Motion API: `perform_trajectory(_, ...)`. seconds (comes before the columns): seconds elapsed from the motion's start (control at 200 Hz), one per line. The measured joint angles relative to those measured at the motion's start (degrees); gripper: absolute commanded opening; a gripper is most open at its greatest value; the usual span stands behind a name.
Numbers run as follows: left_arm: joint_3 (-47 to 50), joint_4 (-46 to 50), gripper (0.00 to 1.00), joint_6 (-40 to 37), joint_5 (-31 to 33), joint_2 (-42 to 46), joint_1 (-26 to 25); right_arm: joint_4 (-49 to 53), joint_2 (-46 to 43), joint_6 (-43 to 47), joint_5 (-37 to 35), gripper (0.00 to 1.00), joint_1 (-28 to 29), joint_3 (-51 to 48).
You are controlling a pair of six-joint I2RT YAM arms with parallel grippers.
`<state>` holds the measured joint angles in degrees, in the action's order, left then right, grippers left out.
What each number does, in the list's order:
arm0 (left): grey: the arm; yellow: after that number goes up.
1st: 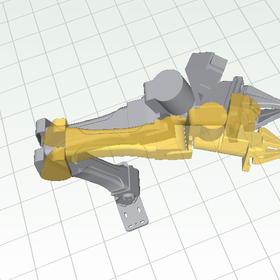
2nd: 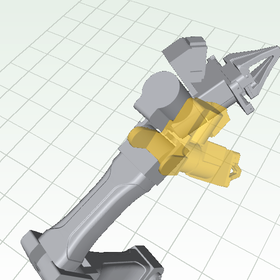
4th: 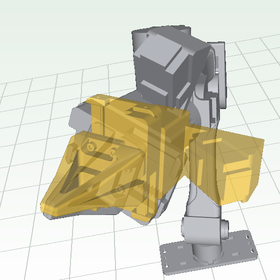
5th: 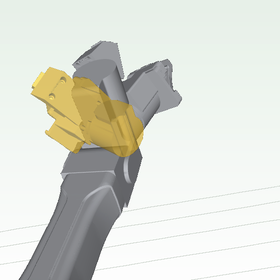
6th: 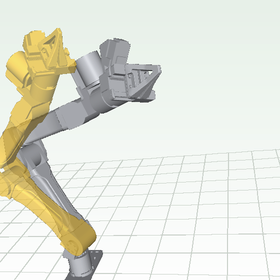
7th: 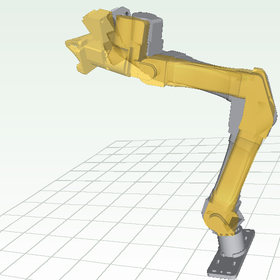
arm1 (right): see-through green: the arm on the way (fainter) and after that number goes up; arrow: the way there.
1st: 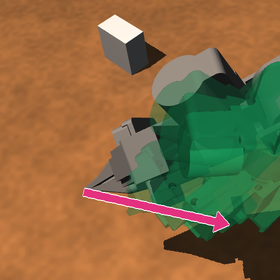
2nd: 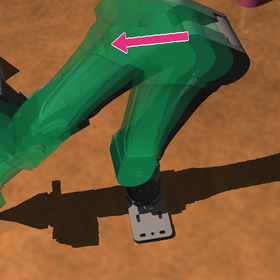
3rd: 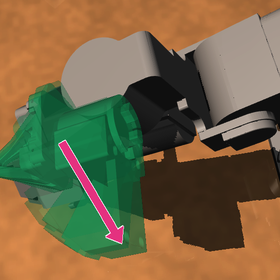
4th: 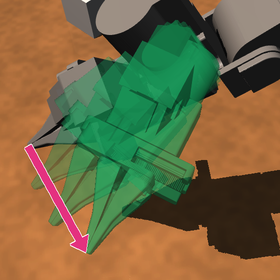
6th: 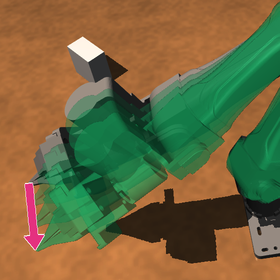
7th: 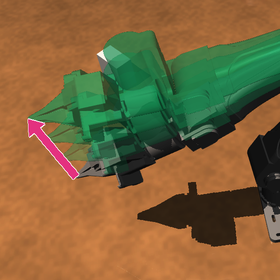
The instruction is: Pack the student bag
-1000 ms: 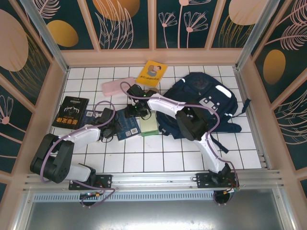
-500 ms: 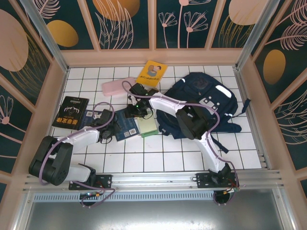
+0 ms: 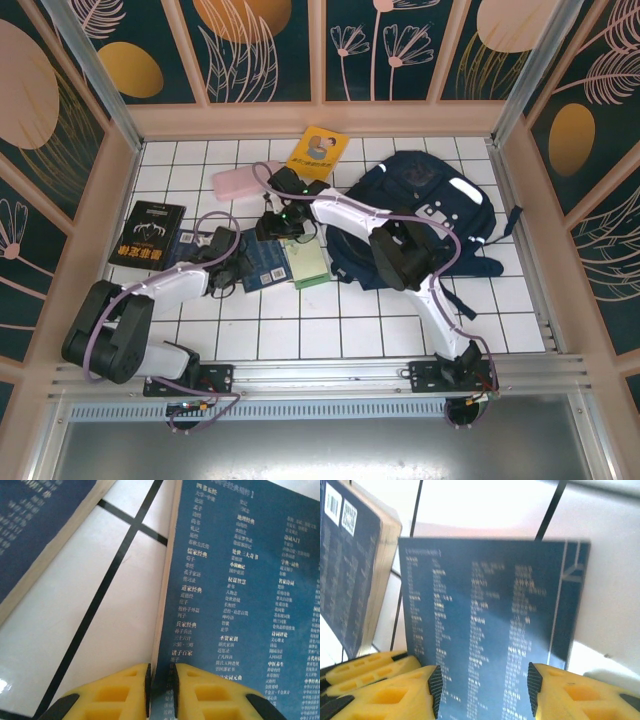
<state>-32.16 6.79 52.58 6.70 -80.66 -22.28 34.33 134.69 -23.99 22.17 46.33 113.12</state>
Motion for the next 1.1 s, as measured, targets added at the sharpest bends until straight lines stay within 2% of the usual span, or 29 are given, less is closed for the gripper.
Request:
perform_trajectory(0.185,-1.84,-0.15,0.2,0.02,0.42,-2.12,0.0,-0.04,1.66,1.68,-6.23,0.53,-1.95,3.15)
perform_trajectory(0.385,-2.03,-0.13,0.2,0.24,1.16,-2.34,-0.17,0.0,5.4,3.32,-7.65,0.53,-4.33,3.82)
perform_trajectory(0.665,-2.49,-0.15,0.2,0.26,1.38,-2.91,-0.22,-0.61,5.84,3.78,-4.85,0.53,-3.93,4.55)
perform_trajectory(0.931,-2.54,-0.09,0.2,0.24,1.95,-2.97,-0.22,-1.11,5.88,1.03,-0.63,0.53,0.0,4.37)
perform_trajectory(1.101,-2.54,-0.15,0.2,0.15,2.47,-2.97,-0.2,-1.64,5.88,-0.66,5.84,0.5,0.83,3.52)
